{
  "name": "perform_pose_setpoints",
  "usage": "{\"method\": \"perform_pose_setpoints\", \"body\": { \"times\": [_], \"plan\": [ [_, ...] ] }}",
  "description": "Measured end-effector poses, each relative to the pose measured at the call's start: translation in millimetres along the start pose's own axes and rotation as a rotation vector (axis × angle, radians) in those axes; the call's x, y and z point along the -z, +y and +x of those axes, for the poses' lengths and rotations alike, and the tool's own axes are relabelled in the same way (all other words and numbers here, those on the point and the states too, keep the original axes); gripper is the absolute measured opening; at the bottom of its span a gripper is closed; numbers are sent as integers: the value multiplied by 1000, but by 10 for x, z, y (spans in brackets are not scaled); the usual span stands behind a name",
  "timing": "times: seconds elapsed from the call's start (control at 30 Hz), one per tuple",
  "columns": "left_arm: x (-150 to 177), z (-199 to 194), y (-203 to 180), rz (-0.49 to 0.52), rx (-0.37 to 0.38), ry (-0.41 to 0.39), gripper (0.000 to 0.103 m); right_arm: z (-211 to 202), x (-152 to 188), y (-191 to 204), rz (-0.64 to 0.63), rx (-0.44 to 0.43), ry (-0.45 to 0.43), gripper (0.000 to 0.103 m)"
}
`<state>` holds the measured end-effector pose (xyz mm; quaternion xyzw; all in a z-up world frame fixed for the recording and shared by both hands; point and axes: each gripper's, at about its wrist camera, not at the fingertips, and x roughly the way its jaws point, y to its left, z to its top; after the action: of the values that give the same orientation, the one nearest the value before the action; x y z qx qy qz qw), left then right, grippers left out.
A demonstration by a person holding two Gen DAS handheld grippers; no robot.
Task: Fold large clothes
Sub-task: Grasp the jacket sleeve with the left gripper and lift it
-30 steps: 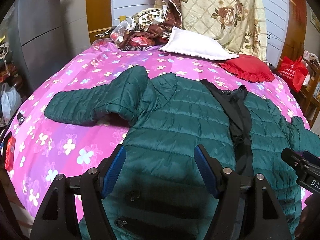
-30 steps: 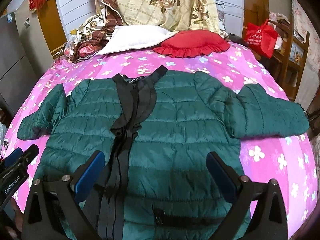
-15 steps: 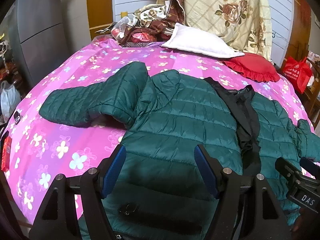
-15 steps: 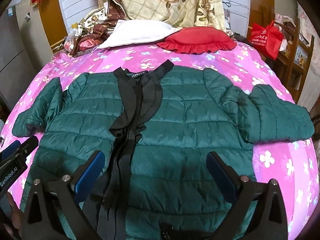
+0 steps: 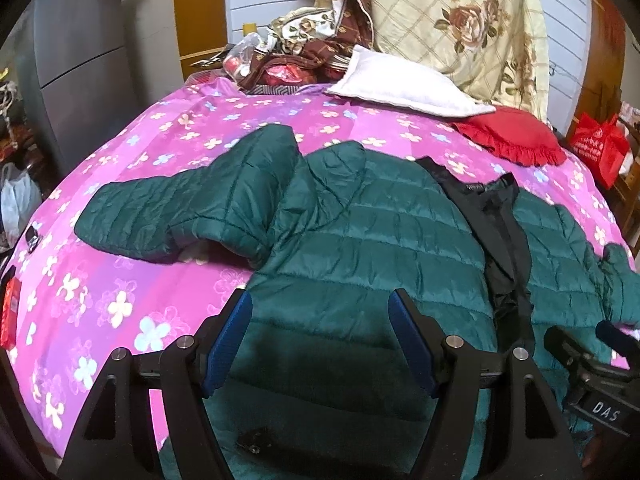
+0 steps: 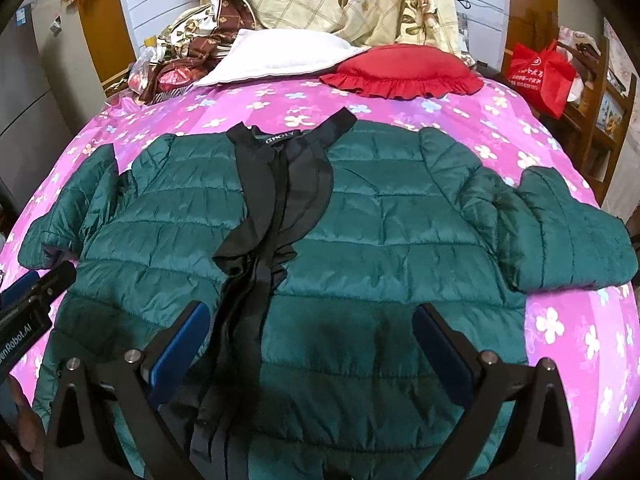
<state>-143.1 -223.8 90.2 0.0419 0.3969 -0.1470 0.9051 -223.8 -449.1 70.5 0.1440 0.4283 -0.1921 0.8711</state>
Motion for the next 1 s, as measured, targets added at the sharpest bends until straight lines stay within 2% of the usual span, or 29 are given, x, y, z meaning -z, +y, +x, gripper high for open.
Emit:
{"method": "perform_pose_setpoints", "body": {
  "times": [0.13, 0.23, 0.4, 0.63, 0.73, 0.8, 0.87, 1.0],
  "plan": [
    [-103, -68, 185, -23, 7, -29, 48, 29, -17, 47, -14, -11, 1, 103],
    [-246, -136, 489, -73, 2, -58, 48, 41, -25, 72, -24, -18, 4, 103],
    [-504, -76, 1243, -198, -73, -64, 49, 54, -34, 68, -26, -27, 4, 103],
    [-580, 484, 2403, -448, -207, 22, 49, 96, -3, 57, -6, -55, 30, 103],
    [-522, 746, 2855, -592, -230, 45, 49, 96, 19, 60, -8, -62, 36, 103],
    [-492, 887, 3074, -653, -255, 42, 49, 94, 18, 57, -8, -59, 36, 103],
    [-460, 971, 3164, -679, -285, 36, 49, 78, 22, 61, -12, -55, 30, 103],
    [-495, 1170, 3266, -679, -291, 47, 49, 58, 11, 80, -26, -52, 31, 103]
  ]
}}
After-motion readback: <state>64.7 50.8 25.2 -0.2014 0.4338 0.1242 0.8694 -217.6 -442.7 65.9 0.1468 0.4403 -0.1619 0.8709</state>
